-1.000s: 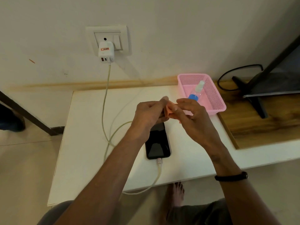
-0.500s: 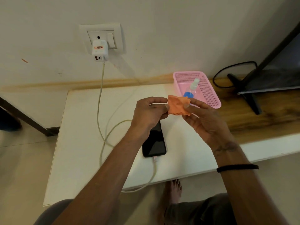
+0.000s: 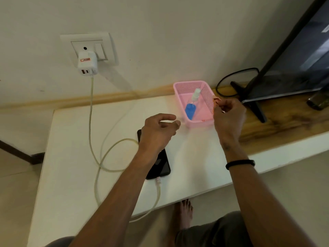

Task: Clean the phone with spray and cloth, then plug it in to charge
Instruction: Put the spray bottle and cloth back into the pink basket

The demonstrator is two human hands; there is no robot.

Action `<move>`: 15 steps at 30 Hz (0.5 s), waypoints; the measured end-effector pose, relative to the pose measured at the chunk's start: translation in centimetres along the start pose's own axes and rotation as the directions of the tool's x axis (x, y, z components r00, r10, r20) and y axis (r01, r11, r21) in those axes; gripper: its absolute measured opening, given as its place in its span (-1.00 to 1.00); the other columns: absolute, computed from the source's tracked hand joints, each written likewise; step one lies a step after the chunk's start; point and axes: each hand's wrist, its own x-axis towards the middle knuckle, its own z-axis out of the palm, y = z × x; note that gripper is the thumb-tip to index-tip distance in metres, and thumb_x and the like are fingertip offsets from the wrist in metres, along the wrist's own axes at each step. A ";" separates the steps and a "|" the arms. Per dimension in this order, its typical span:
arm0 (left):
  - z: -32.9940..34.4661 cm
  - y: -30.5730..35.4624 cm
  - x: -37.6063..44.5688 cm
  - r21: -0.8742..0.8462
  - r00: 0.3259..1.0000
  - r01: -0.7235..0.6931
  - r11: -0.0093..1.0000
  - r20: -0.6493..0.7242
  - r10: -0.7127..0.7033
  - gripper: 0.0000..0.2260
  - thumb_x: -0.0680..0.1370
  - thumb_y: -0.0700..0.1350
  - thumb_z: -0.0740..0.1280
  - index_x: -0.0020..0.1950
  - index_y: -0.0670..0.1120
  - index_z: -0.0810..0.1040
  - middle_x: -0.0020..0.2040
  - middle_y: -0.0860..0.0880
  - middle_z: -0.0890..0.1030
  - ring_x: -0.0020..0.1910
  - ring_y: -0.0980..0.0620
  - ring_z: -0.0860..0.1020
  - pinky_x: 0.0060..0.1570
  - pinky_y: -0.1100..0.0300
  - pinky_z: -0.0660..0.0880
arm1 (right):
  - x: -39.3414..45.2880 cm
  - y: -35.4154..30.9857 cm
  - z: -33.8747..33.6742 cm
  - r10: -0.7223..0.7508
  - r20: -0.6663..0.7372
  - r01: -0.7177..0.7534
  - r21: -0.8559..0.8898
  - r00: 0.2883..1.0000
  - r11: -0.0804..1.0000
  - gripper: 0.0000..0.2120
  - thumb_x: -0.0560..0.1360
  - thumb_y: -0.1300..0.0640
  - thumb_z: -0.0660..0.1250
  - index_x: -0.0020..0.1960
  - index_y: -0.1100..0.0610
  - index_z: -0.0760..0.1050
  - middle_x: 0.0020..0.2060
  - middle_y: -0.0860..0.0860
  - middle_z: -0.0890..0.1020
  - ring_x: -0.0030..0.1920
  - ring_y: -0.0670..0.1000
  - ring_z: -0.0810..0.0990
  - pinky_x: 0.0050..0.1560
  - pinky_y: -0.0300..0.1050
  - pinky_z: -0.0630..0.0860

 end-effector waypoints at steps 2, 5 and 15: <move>-0.2 -0.1 0.0 -0.003 1.000 0.003 1.000 0.001 -0.003 -0.84 0.52 -0.01 0.51 0.10 0.06 0.70 -0.12 0.02 0.77 -0.12 0.05 0.73 0.13 -0.01 0.66 | 0.3 0.3 1.1 -0.149 0.039 0.154 -0.200 0.988 0.968 -0.90 0.53 0.27 0.43 -0.07 0.11 0.55 -0.09 0.02 0.65 -0.04 0.06 0.64 -0.12 -0.04 0.66; -0.5 -0.1 0.2 0.005 1.000 -0.002 1.000 -0.005 0.002 -0.84 0.51 0.01 0.51 0.08 0.10 0.70 -0.13 0.06 0.77 -0.13 0.08 0.73 0.16 -0.03 0.65 | 0.5 1.2 2.2 -0.198 0.192 0.266 -0.460 0.961 0.847 -0.94 0.55 0.24 0.43 0.01 0.15 0.59 0.03 0.12 0.65 0.13 0.17 0.55 0.08 0.17 0.62; -0.8 0.3 0.1 0.013 1.000 0.004 1.000 -0.018 -0.004 -0.85 0.52 0.03 0.50 0.07 0.11 0.69 -0.13 0.08 0.77 -0.12 0.07 0.73 0.18 -0.08 0.63 | -0.3 1.6 1.4 -0.083 0.587 0.519 -0.630 0.805 0.577 -0.64 0.70 0.08 0.19 0.40 0.27 0.29 0.29 0.23 0.51 0.15 0.24 0.61 0.33 0.38 0.43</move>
